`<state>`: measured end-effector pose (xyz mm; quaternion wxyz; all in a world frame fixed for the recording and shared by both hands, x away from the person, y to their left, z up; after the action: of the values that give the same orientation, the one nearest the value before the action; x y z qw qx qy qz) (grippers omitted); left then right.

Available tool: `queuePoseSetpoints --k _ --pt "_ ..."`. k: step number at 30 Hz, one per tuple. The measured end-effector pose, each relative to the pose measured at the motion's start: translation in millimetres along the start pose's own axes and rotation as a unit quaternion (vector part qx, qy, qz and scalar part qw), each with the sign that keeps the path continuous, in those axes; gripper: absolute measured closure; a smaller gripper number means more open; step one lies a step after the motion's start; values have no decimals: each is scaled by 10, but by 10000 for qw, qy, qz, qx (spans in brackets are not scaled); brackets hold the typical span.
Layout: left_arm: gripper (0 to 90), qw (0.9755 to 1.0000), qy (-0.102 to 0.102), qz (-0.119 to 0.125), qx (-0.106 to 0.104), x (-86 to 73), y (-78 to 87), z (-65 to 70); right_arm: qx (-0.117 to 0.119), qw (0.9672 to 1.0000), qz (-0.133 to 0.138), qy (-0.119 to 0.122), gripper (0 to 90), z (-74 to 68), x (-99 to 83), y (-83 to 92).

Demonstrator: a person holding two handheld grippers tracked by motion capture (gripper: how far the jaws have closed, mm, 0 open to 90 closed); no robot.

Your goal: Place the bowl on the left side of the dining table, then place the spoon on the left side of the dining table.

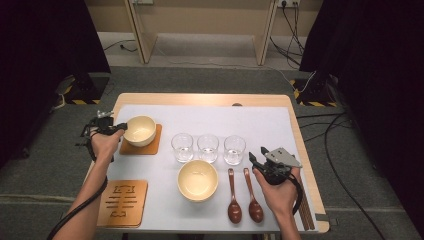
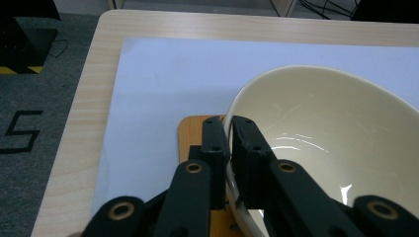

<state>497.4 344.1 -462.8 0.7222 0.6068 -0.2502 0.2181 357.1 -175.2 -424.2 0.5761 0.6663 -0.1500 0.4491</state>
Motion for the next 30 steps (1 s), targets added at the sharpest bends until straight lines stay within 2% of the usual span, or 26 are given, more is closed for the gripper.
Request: queuePoseSetpoints --k 2,7,10,13,17,19,23,25,30 --pt "746 10000 24 52 24 15 25 -1 -5 10000 -16 -1 532 8 -6 -6" --pt "581 9993 -201 245 186 62 170 32 -9 9999 -99 -62 531 33 -10 -19" --pt "527 9989 -246 353 160 69 283 57 -34 9998 -156 -114 532 66 -13 -29" --pt "518 9987 -262 429 -18 32 425 110 -20 9994 -284 -173 532 96 -11 -39" --pt "490 9977 -245 620 -106 -34 564 147 -28 9986 -450 -264 545 156 -12 -59" --pt "480 9975 -309 627 -93 -79 573 168 -61 9982 -517 -305 554 188 -20 -64" --pt "461 9972 -280 670 -169 -179 571 191 -106 9966 -725 -382 580 263 -41 -69" --pt "453 9970 -270 706 -192 -228 591 193 -84 9953 -860 -435 599 278 -56 -69" --pt "435 9963 -348 780 -122 -350 674 227 37 9898 -1327 -510 619 264 -102 -98"
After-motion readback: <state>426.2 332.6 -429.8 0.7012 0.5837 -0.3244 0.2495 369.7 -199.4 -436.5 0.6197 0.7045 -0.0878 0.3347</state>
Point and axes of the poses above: each handheld gripper's, and its own axes: y roughly backward along the jaws, x roughly out of its top, z roughly to its right, the point moved 1 cm from there along -y, roughly forward along the jaws, and after that the axes turned 15 degrees about -z, right-handed, at the moved point
